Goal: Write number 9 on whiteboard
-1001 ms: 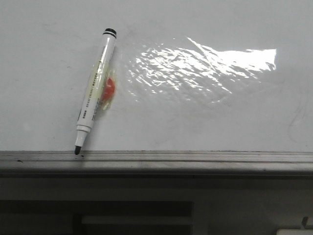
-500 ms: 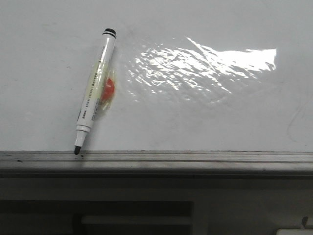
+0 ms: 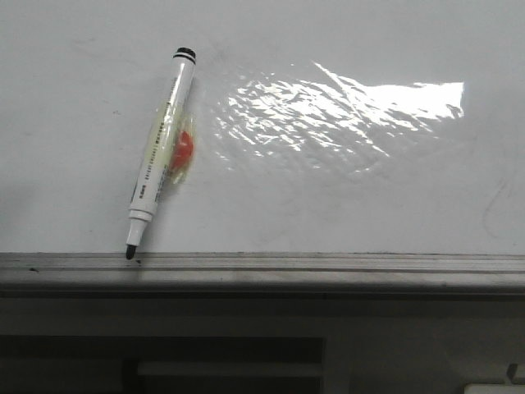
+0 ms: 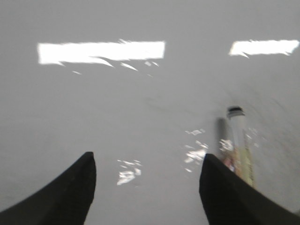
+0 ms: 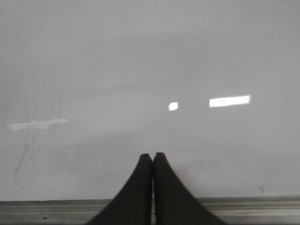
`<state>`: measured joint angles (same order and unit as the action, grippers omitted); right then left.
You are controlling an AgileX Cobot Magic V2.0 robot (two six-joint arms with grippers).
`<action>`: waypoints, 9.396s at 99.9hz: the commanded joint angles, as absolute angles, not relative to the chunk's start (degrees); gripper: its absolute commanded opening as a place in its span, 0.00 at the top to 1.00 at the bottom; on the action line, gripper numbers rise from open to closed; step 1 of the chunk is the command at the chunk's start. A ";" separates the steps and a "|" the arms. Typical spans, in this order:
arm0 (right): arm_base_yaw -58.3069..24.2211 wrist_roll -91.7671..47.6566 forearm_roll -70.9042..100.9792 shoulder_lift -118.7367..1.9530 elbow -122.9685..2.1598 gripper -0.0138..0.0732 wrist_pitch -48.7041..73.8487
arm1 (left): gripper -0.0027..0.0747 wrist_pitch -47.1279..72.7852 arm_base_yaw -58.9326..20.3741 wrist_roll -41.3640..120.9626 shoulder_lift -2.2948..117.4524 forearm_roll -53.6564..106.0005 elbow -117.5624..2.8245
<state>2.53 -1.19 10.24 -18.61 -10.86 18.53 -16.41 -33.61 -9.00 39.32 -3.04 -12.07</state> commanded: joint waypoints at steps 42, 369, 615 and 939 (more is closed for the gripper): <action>0.50 -1.88 10.19 -19.59 -12.95 0.91 14.33 | 0.40 -45.04 -50.89 -9.87 67.79 4.41 -13.88; -33.98 -12.13 16.95 -54.86 -54.64 0.91 28.37 | 0.51 -67.67 -50.76 -15.70 56.34 -5.30 0.96; -41.75 -9.48 21.93 -63.66 -58.95 0.89 38.91 | 0.99 -53.03 -50.76 -11.25 72.27 -23.59 -17.73; -41.75 -9.59 11.41 -0.24 -14.96 0.91 8.37 | 0.99 -42.55 -50.76 -16.07 34.37 2.83 0.96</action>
<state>-41.71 -9.35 11.91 0.33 -13.59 13.25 -38.42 -50.77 -16.13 34.34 2.82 0.08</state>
